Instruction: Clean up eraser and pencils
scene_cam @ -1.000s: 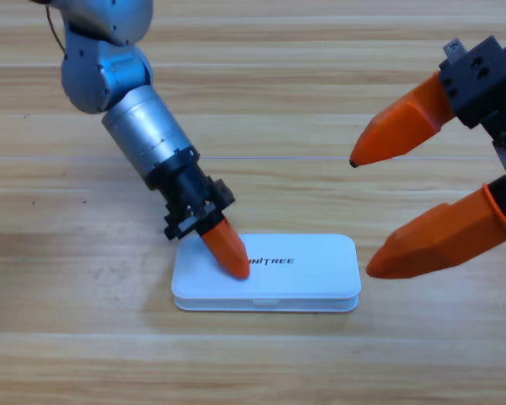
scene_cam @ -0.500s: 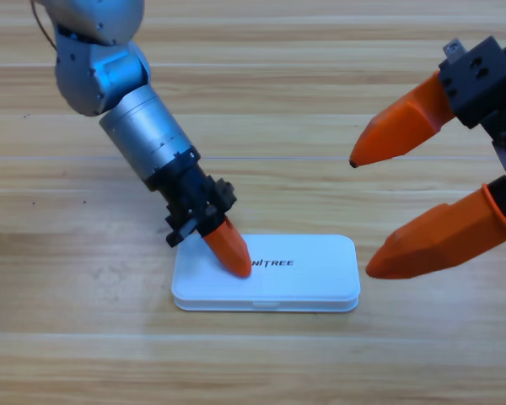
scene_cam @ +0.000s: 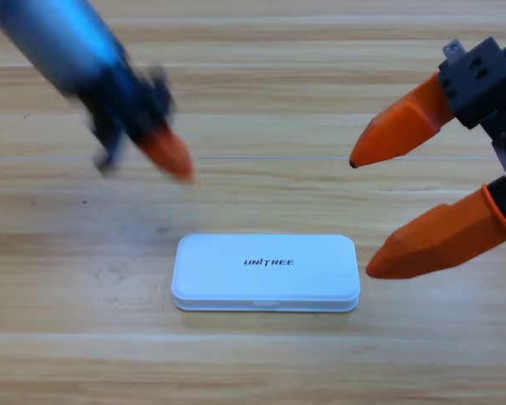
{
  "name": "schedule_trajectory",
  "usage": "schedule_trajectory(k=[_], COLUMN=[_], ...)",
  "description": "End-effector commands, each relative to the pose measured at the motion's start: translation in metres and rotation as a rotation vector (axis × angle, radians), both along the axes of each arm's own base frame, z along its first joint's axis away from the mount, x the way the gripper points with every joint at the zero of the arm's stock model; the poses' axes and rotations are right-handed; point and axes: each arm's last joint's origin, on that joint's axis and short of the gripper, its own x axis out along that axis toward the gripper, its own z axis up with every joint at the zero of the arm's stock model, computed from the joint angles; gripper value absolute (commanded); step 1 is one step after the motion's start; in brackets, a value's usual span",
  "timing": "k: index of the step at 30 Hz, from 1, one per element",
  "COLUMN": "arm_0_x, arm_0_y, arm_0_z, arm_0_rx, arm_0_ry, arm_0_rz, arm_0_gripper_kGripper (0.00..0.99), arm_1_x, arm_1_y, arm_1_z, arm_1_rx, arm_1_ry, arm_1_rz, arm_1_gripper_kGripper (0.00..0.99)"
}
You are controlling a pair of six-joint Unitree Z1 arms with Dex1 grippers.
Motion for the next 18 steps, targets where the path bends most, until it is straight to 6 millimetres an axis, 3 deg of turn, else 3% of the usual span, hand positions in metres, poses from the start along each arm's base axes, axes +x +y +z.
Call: schedule_trajectory(k=[1, 6, 10, 11, 13, 14, 15, 18], arm_0_x=[-0.106, -0.152, -0.168, -0.170, -0.170, -0.169, -0.165, -0.155], arm_0_y=[0.024, 0.043, 0.057, 0.059, 0.059, 0.058, 0.054, 0.044], arm_0_z=[0.088, 0.112, 0.111, 0.108, 0.098, 0.091, 0.087, 0.074], arm_0_rx=[-0.069, -0.117, -0.130, -0.123, -0.101, -0.098, -0.089, -0.068], arm_0_ry=[-0.198, -0.235, -0.247, -0.247, -0.226, -0.212, -0.194, -0.134], arm_0_rz=[-0.040, -0.051, -0.065, -0.074, -0.082, -0.075, -0.070, -0.080], arm_0_gripper_kGripper=[0.000, 0.000, 0.000, 0.195, 0.742, 0.910, 0.979, 0.990], arm_1_x=[0.007, 0.008, 0.008, 0.008, 0.008, 0.008, 0.008, 0.008], arm_1_y=[0.006, 0.007, 0.007, 0.007, 0.007, 0.007, 0.007, 0.007], arm_1_z=[-0.013, -0.013, -0.014, -0.014, -0.014, -0.014, -0.013, -0.014], arm_1_rx=[-0.019, -0.020, -0.021, -0.021, -0.021, -0.021, -0.020, -0.021], arm_1_ry=[0.040, 0.039, 0.041, 0.040, 0.040, 0.040, 0.039, 0.041], arm_1_rz=[-0.008, -0.007, -0.008, -0.007, -0.007, -0.007, -0.007, -0.008], arm_1_gripper_kGripper=[0.962, 0.962, 0.962, 0.962, 0.962, 0.962, 0.962, 0.962])
